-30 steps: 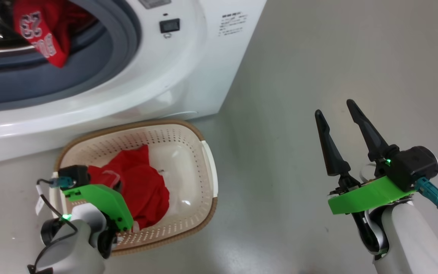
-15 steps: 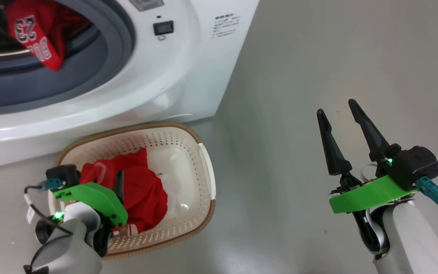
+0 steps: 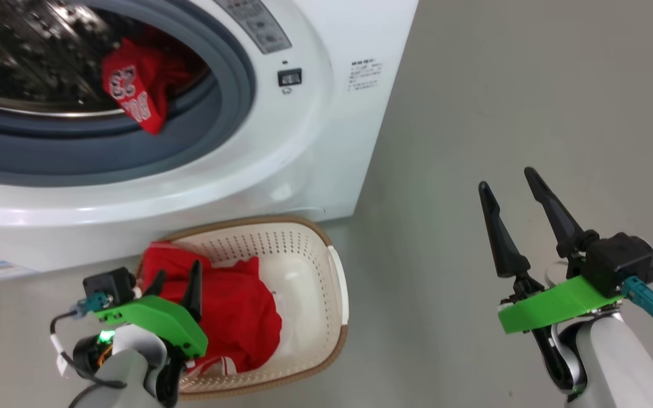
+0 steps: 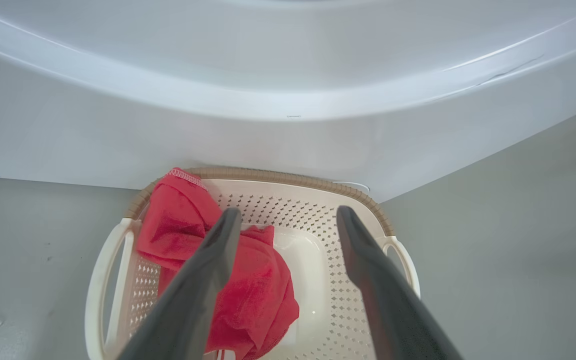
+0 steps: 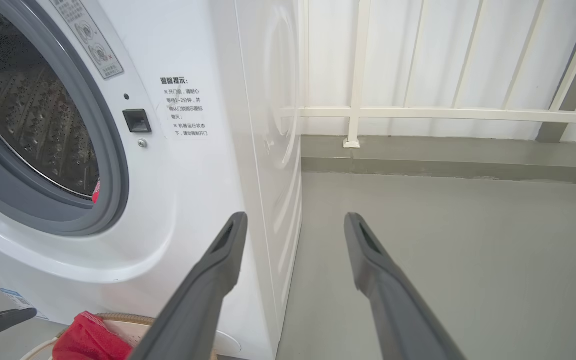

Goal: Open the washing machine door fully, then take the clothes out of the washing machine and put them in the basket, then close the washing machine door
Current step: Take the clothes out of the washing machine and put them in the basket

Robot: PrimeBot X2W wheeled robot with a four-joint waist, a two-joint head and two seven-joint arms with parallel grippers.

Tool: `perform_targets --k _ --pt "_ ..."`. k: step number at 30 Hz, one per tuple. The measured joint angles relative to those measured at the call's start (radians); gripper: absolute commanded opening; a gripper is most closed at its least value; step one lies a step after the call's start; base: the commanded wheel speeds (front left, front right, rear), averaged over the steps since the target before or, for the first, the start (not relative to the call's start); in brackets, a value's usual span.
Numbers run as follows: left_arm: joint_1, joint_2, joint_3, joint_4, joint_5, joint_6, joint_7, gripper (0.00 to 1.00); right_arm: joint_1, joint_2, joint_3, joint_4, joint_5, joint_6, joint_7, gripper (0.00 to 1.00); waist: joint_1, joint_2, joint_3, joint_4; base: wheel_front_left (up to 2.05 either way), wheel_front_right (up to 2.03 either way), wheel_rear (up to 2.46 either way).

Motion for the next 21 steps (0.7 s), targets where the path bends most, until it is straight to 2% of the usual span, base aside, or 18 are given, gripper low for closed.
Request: perform_targets --k 9,21 --pt "0.124 0.043 0.033 -0.206 0.020 0.000 -0.004 1.00 0.055 -0.011 -0.006 0.003 -0.004 0.000 0.000 1.00 0.0000 0.0000 -0.103 0.032 0.00 0.00 0.00" --pt "0.366 0.040 0.150 -0.544 0.132 0.002 -0.004 1.00 0.134 -0.011 -0.033 -0.016 -0.006 0.000 0.000 1.00 0.0000 0.0000 -0.226 0.056 0.00 0.00 0.00"
